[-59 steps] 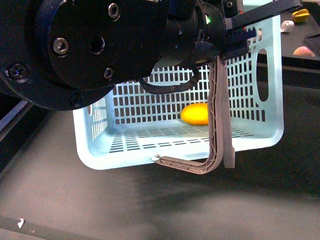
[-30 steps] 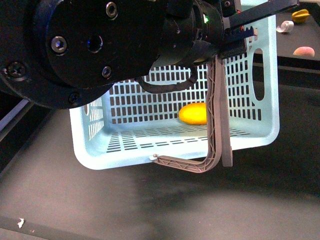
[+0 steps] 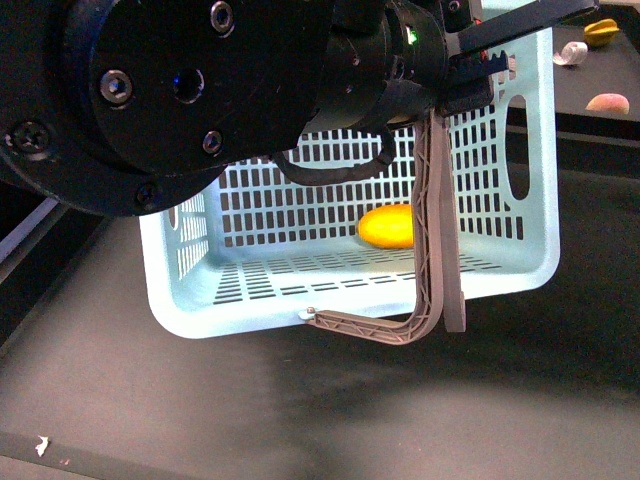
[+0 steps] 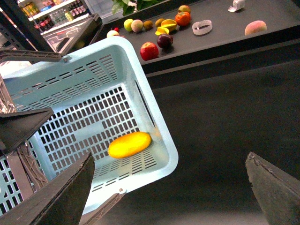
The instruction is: Pick mango with right arm and hold basket with left
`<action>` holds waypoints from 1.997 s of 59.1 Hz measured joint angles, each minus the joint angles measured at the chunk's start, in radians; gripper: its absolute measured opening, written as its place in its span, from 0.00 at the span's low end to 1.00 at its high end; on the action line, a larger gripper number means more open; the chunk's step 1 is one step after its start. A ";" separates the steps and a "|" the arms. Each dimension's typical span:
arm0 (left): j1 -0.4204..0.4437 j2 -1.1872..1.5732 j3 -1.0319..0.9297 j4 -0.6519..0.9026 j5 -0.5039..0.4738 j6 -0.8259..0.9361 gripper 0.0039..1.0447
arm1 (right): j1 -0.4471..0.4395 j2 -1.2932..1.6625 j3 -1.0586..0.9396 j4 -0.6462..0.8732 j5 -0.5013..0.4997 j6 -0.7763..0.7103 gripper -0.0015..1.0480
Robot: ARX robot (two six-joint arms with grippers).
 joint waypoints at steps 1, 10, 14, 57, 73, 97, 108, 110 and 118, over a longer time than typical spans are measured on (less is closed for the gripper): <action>0.000 0.000 0.000 0.000 -0.001 0.000 0.05 | 0.000 0.000 0.000 0.000 0.000 0.000 0.92; 0.000 0.000 0.000 0.000 0.000 -0.002 0.05 | 0.018 0.010 -0.094 0.275 0.065 -0.146 0.77; 0.000 0.000 0.000 0.000 -0.002 -0.001 0.05 | 0.051 -0.004 -0.145 0.404 0.111 -0.238 0.62; 0.000 0.000 0.000 0.000 0.000 -0.002 0.05 | 0.133 -0.370 -0.158 0.070 0.175 -0.307 0.02; 0.000 0.000 0.000 0.000 0.000 -0.001 0.05 | 0.133 -0.445 -0.158 -0.006 0.175 -0.307 0.02; 0.000 0.000 0.000 0.000 0.000 -0.002 0.05 | 0.133 -0.644 -0.157 -0.211 0.174 -0.308 0.02; -0.001 0.000 0.000 0.000 0.002 -0.005 0.05 | 0.133 -0.644 -0.157 -0.212 0.174 -0.308 0.02; -0.001 0.000 0.000 0.000 0.002 -0.005 0.05 | 0.133 -0.644 -0.157 -0.212 0.174 -0.308 0.02; -0.001 0.000 0.000 0.000 0.000 -0.001 0.05 | 0.133 -0.644 -0.157 -0.212 0.174 -0.308 0.02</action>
